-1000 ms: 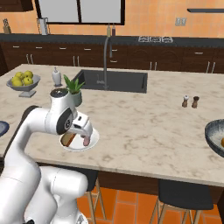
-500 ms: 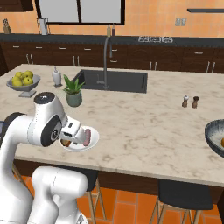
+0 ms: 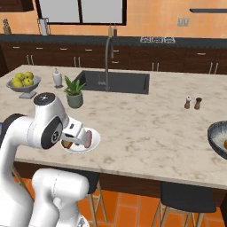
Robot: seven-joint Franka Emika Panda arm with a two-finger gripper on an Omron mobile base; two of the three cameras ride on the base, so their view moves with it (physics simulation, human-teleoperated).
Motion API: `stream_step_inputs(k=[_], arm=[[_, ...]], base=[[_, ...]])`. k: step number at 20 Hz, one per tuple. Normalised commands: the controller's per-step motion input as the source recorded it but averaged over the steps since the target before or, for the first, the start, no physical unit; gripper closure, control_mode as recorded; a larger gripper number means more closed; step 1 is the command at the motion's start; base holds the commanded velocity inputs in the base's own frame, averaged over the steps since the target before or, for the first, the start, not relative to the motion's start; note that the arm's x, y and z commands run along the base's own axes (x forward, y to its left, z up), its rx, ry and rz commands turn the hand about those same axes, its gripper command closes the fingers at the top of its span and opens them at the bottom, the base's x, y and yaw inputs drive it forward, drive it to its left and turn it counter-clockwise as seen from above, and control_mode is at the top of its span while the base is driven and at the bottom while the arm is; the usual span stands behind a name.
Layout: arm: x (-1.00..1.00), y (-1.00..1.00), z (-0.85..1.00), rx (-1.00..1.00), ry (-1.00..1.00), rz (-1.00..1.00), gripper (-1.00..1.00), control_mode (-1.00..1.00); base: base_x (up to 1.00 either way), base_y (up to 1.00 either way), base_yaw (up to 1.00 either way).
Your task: Place one bun and one sausage from the bowl on each plate.
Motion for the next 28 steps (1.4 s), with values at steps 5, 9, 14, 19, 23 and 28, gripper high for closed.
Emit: stream_step_inputs(k=[5, 9, 14, 19, 23, 28], arm=[[0.0, 0.0, 0.0, 0.0, 0.0, 0.0, -1.0, 1.0], [0.0, 0.0, 0.0, 0.0, 0.0, 0.0, -1.0, 1.0], [0.0, 0.0, 0.0, 0.0, 0.0, 0.0, -1.0, 1.0], [0.0, 0.0, 0.0, 0.0, 0.0, 0.0, -1.0, 1.0], [0.0, 0.0, 0.0, 0.0, 0.0, 0.0, -1.0, 1.0], [0.0, 0.0, 0.0, 0.0, 0.0, 0.0, -1.0, 1.0]], base=[[0.0, 0.0, 0.0], [-0.81, -0.06, 0.0], [-0.54, -0.59, 0.0], [0.0, -1.0, 0.0], [0.0, -1.0, 0.0], [0.0, -1.0, -0.01]])
